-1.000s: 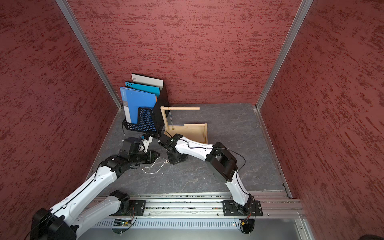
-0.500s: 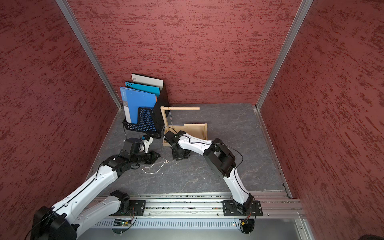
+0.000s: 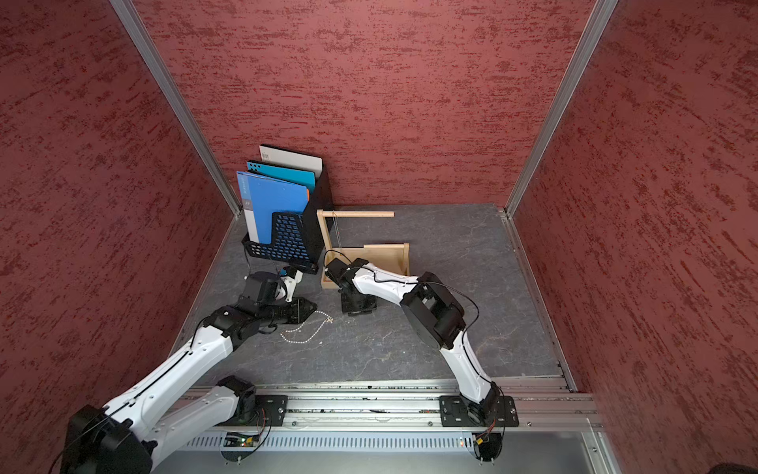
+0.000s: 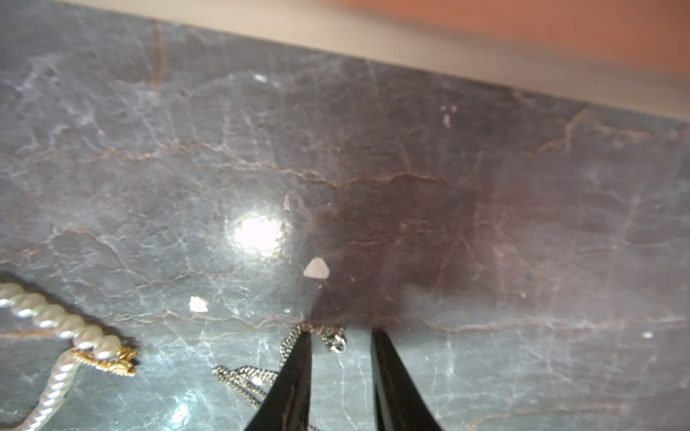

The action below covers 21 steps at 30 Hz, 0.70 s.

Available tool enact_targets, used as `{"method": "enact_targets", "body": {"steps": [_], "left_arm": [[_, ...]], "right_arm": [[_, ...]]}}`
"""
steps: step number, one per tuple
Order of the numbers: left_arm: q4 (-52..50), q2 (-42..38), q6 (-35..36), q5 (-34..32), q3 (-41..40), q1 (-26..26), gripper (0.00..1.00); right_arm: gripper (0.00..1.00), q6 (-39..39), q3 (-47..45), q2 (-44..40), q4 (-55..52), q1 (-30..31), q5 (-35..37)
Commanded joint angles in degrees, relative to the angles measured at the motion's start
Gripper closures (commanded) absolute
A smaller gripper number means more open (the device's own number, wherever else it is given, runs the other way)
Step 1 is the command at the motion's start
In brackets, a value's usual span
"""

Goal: Hang the necklace on the jewelry display stand
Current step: Pick up the necklace from the center of the board.

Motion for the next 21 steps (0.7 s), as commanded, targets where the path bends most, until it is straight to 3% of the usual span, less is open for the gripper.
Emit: {"method": "enact_targets", "body": {"steps": [1, 3, 10, 21], "left_arm": [[1.0, 0.4, 1.0, 0.5, 0.4, 0.3, 0.73], [0.7, 0.3, 1.1, 0.5, 0.5, 0.3, 0.72], [-0.1, -0.2, 1.2, 0.2, 0.8, 0.3, 0.72], [-0.4, -0.6, 0.8, 0.1, 0.6, 0.3, 0.72]], "right_arm": [[0.68, -0.1, -1.4, 2.1, 2.3, -0.1, -1.1], [0.70, -0.6, -1.0, 2.5, 2.3, -0.1, -0.9], [0.96, -2.4, -0.5, 2.3, 1.6, -0.1, 0.6], [1.00, -6.1, 0.0, -4.8, 1.6, -0.1, 4.5]]}}
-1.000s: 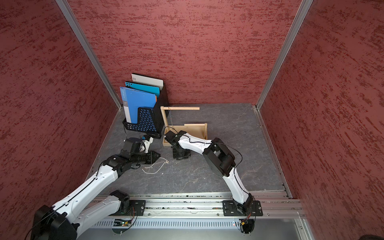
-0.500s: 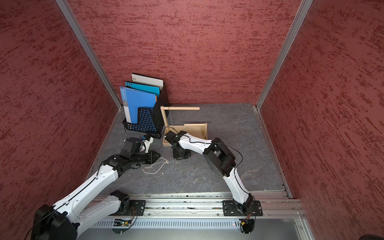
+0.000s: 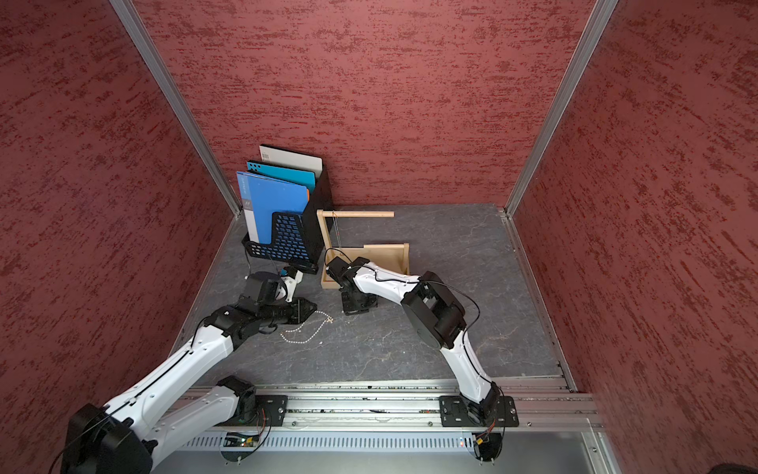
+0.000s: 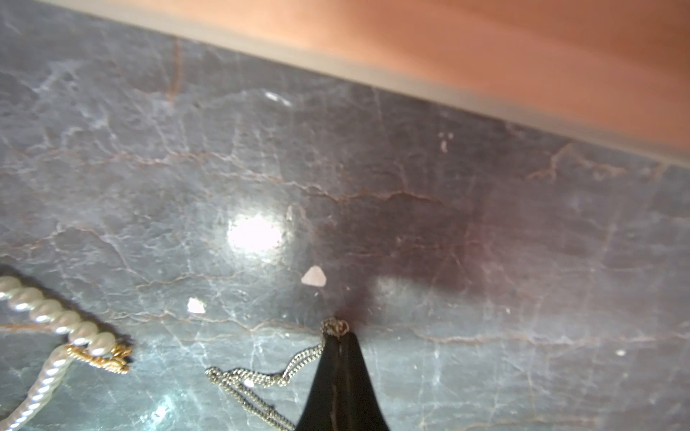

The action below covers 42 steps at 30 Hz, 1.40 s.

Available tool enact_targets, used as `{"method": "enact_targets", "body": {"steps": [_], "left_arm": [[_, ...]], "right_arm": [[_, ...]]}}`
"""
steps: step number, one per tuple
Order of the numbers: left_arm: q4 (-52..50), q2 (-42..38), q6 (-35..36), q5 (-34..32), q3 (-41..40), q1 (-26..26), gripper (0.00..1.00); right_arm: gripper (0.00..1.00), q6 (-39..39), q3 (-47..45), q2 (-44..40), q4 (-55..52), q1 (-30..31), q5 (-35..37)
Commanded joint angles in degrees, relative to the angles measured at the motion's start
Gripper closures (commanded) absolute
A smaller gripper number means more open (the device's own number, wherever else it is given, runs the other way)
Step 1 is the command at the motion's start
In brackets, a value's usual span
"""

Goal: Hang the necklace on the jewelry display stand
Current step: Pick up the necklace from the center of the board.

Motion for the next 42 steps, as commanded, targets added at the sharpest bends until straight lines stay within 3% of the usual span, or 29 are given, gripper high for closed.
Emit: {"method": "enact_targets", "body": {"steps": [1, 10, 18, 33, 42], "left_arm": [[-0.3, -0.7, 0.5, 0.2, 0.6, 0.3, 0.72], [0.8, -0.5, 0.5, 1.1, 0.5, 0.0, 0.72], [4.4, -0.8, 2.0, 4.1, 1.1, -0.4, 0.70], [10.9, -0.7, 6.8, 8.3, 12.6, -2.1, 0.69], [11.3, 1.9, 9.4, 6.8, 23.1, -7.5, 0.69]], "right_arm": [[1.00, -1.6, -0.2, -5.0, 1.3, 0.3, 3.5], [1.00, -0.5, -0.4, -12.6, 1.6, 0.4, 7.2], [1.00, -2.0, 0.3, -18.4, 1.7, 0.4, 6.1], [1.00, -15.0, 6.0, -33.0, 0.1, 1.1, 7.1], [1.00, -20.3, 17.6, -34.5, -5.7, 1.1, 5.2]]}}
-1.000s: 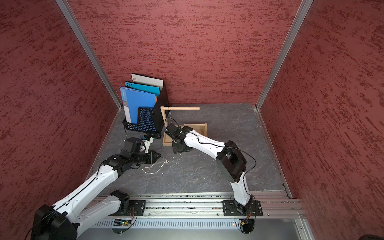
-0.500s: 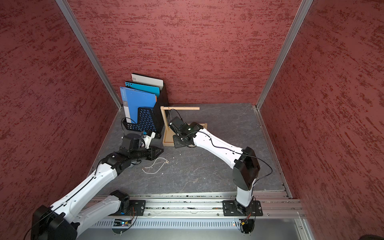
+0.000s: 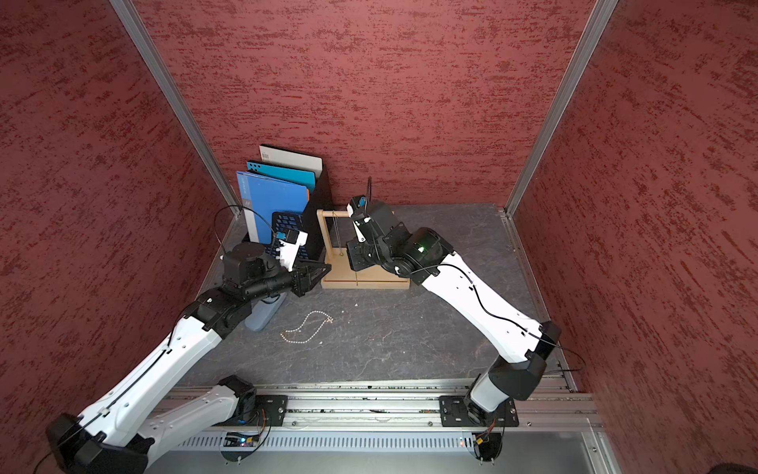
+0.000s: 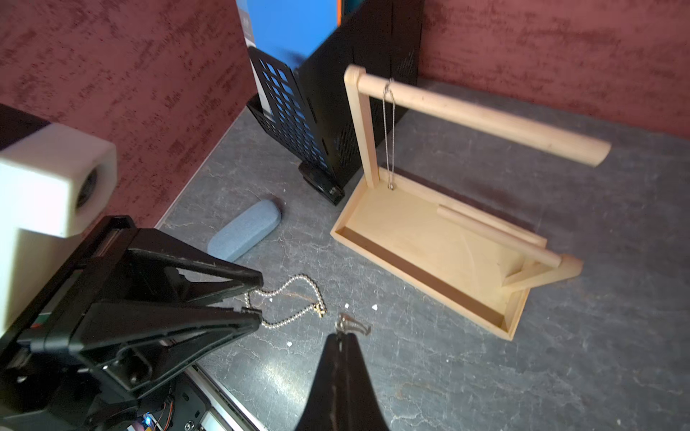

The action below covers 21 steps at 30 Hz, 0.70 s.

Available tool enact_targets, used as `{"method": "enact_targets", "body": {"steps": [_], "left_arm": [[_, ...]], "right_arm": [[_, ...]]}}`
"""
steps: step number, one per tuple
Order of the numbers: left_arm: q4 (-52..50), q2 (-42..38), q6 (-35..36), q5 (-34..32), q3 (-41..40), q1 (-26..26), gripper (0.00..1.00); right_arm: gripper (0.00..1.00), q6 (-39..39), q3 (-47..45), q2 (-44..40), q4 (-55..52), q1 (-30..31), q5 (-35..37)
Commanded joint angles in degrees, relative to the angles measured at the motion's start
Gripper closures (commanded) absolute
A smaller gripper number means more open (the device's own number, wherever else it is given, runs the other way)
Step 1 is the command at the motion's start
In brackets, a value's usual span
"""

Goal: Hang the necklace on the jewelry display stand
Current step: Pick up the necklace from the center of the board.

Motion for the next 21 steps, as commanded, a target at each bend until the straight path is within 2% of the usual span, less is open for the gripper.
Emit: {"method": "enact_targets", "body": {"steps": [1, 7, 14, 16, 19, 21], "left_arm": [[1.6, 1.1, 2.6, -0.6, 3.9, -2.6, 0.69], [2.5, 3.5, 4.0, -2.0, 8.2, -7.4, 0.75], [2.9, 5.9, 1.8, -6.7, 9.9, -8.5, 0.84], [2.9, 7.1, 1.3, -6.9, 10.7, -8.6, 0.83], [3.9, 8.6, 0.5, -6.2, 11.5, -8.5, 0.73], [5.0, 9.3, 0.1, -5.7, 11.7, -8.6, 0.72]], "right_arm": [[1.00, -3.6, 3.6, -0.6, -3.8, 0.3, -1.0], [1.00, -4.8, 5.1, -1.7, -4.1, 0.3, -2.8], [1.00, -4.8, 2.6, -3.8, -1.9, 0.3, -5.2], [1.00, -4.5, 2.6, -3.8, -1.9, 0.3, -5.6], [1.00, -4.4, 2.6, -3.5, -2.3, 0.3, -6.0], [1.00, -4.4, 2.4, -3.3, -2.3, 0.3, -6.3]]}}
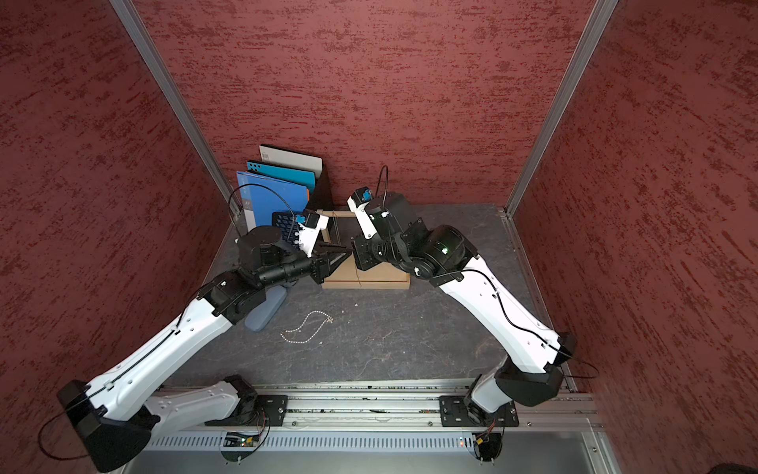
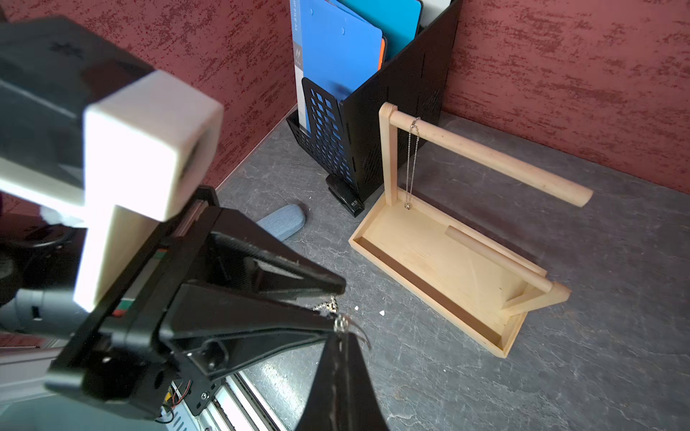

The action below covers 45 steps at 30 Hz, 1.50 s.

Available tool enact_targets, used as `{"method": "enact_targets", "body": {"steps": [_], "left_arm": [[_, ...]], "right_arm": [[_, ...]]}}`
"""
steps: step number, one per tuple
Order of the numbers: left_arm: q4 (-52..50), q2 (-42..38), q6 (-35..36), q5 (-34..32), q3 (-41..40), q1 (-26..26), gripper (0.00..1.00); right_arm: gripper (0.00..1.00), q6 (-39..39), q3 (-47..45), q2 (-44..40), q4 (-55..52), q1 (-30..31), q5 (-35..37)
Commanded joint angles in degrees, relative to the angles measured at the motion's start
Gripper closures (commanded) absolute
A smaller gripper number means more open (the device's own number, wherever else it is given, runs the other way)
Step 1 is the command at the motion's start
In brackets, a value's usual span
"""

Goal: Hang the necklace on the jewelry display stand
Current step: Pick up the necklace from the center of the board.

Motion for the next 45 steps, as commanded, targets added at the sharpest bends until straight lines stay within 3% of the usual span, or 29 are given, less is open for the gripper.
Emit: {"method": "enact_targets", "body": {"steps": [1, 7, 10, 17, 26, 32, 36, 42, 45], "left_arm": [[2.5, 0.8, -0.8, 0.1, 1.5, -0.2, 0.72], [3.5, 1.0, -0.9, 0.6, 1.4, -0.2, 0.87], [3.7, 0.8, -0.8, 1.0, 1.1, -0.2, 0.88], [2.0, -2.0, -0.6, -1.6, -1.5, -0.2, 0.73], [1.5, -3.2, -1.8, -2.0, -2.8, -1.1, 0.65], [1.9, -0.9, -1.3, -2.6, -0.6, -2.6, 0.65], [2.3, 1.1, -1.2, -3.1, 1.1, -3.1, 0.73], [1.7, 2.3, -0.9, -3.7, 2.3, -3.3, 1.00], [0.5, 1.7, -0.6, -3.9, 2.3, -3.4, 1.00]], "right_arm": [[1.00, -0.2, -0.8, -0.7, 0.4, 0.3, -1.6], [1.00, 0.0, -1.5, -0.7, 0.6, 0.3, -1.5], [1.00, 0.0, -1.5, -0.6, 0.7, 0.3, -1.4], [1.00, 0.6, -1.3, -0.6, 0.4, 0.3, 1.1], [1.00, 1.8, -1.0, -0.1, 0.6, 0.3, 3.2], [1.00, 2.1, -0.1, 0.6, -0.3, 0.3, 3.6], [1.00, 2.1, -0.1, 0.8, -0.6, 0.3, 3.6], [1.00, 2.1, -0.1, 0.9, -1.2, 0.3, 4.8], [1.00, 2.2, -0.1, 1.0, -2.0, 0.3, 6.5]]}}
